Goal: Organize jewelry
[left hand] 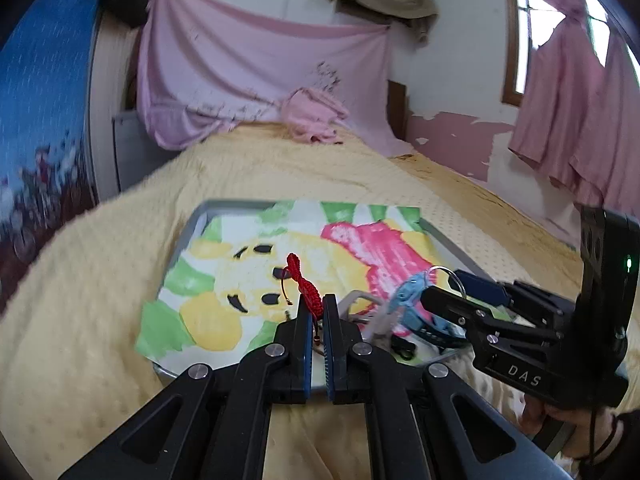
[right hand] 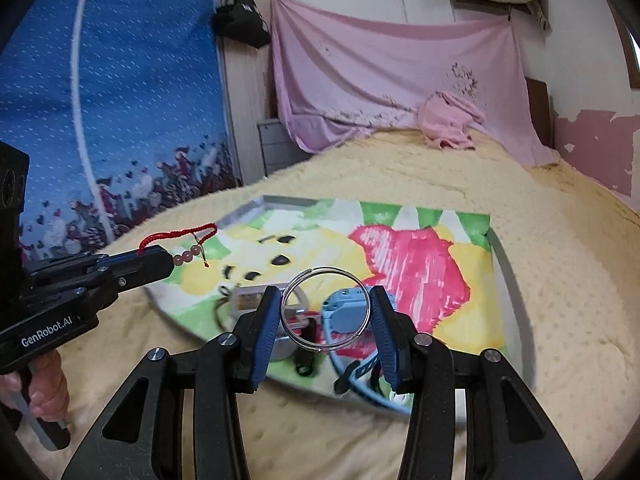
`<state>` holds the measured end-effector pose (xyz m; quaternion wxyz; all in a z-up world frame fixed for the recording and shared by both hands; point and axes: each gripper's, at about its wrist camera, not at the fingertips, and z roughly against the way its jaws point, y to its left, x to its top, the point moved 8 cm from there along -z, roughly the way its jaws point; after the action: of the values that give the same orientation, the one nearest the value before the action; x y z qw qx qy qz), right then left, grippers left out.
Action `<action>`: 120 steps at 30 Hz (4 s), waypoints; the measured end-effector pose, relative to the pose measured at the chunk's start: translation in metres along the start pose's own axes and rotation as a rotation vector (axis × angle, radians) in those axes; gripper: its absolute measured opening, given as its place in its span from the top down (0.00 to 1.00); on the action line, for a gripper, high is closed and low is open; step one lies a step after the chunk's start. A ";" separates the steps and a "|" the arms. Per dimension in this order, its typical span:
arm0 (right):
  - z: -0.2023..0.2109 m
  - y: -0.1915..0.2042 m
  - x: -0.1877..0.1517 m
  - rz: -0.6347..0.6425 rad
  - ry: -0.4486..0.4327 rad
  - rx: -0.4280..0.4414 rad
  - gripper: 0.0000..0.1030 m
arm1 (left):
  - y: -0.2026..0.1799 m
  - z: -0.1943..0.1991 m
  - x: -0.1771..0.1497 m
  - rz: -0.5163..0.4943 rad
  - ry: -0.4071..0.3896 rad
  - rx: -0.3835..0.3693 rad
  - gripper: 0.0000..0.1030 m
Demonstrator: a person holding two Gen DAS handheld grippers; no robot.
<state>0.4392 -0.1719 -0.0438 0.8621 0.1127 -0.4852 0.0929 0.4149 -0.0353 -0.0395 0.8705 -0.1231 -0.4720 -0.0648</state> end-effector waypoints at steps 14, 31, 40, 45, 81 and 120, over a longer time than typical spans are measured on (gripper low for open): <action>-0.030 0.000 -0.017 0.019 0.079 -0.066 0.60 | 0.018 -0.031 -0.024 0.055 0.093 0.040 0.95; -0.012 -0.004 -0.010 -0.004 0.015 -0.060 0.55 | 0.020 -0.023 -0.026 0.080 0.077 0.049 0.95; 0.004 -0.008 -0.005 -0.019 -0.029 -0.072 0.51 | 0.021 -0.017 -0.028 0.083 0.073 0.056 0.95; 0.008 -0.008 -0.005 -0.024 -0.035 -0.072 0.49 | 0.021 -0.015 -0.030 0.077 0.082 0.062 0.94; 0.155 0.018 0.016 -0.047 -0.278 -0.097 0.08 | -0.008 0.155 -0.007 0.053 -0.284 0.124 0.00; 0.298 0.060 -0.102 -0.033 -0.321 -0.184 0.07 | -0.027 0.269 -0.120 0.008 -0.323 0.216 0.00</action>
<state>0.1280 -0.2046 0.0253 0.7818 0.0546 -0.6210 0.0151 0.1263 0.0120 0.0052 0.7918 -0.0395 -0.6095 0.0101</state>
